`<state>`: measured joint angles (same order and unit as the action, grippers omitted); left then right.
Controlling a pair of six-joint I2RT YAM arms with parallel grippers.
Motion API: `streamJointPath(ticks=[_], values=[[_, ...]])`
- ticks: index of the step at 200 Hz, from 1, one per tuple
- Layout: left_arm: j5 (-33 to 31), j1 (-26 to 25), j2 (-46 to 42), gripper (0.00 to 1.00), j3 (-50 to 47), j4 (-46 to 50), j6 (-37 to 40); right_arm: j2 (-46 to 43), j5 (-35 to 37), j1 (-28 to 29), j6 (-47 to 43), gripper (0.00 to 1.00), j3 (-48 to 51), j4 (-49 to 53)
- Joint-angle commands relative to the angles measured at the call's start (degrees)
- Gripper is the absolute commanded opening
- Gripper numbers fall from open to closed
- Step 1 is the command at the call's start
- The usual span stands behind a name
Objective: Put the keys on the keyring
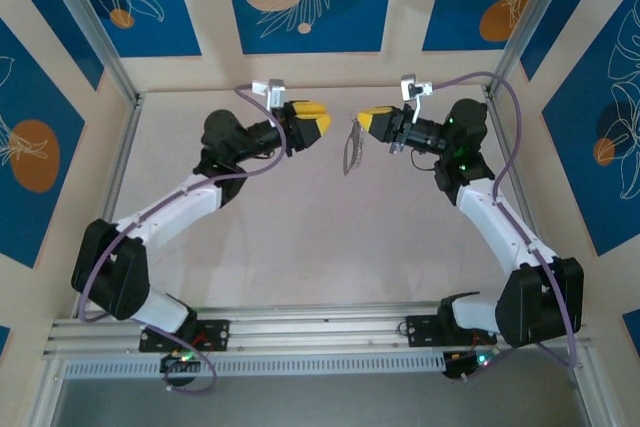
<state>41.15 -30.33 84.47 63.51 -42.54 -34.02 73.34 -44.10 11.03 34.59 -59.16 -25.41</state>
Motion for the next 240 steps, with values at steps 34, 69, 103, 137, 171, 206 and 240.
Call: streamJointPath(ticks=[34, 69, 103, 137, 171, 206, 240], values=[[8.9, 1.7, -1.0, 0.55, 9.6, 27.3, 19.4, 4.9, -12.7, -2.0, -15.0, 0.00, -12.7, 21.1], [12.3, 2.9, 0.5, 0.57, 14.4, 37.3, 25.8, 8.4, -18.3, -1.5, -21.4, 0.00, -18.9, 31.4], [14.0, 3.6, 2.0, 0.58, 16.9, 40.7, 27.5, 9.9, -19.4, 0.0, -23.7, 0.00, -20.2, 34.5], [15.7, 4.0, 3.7, 0.58, 17.9, 40.2, 26.6, 10.0, -19.0, 1.6, -24.3, 0.00, -19.5, 34.6], [17.7, 4.1, 4.7, 0.56, 17.9, 37.0, 23.9, 9.9, -18.7, 3.0, -24.3, 0.00, -18.9, 34.2], [18.6, 4.0, 5.1, 0.55, 16.8, 32.8, 20.8, 10.0, -18.2, 3.9, -24.4, 0.00, -18.4, 33.9], [19.6, 4.0, 5.5, 0.53, 15.8, 28.6, 17.5, 10.3, -17.8, 4.4, -24.2, 0.00, -18.3, 33.3]])
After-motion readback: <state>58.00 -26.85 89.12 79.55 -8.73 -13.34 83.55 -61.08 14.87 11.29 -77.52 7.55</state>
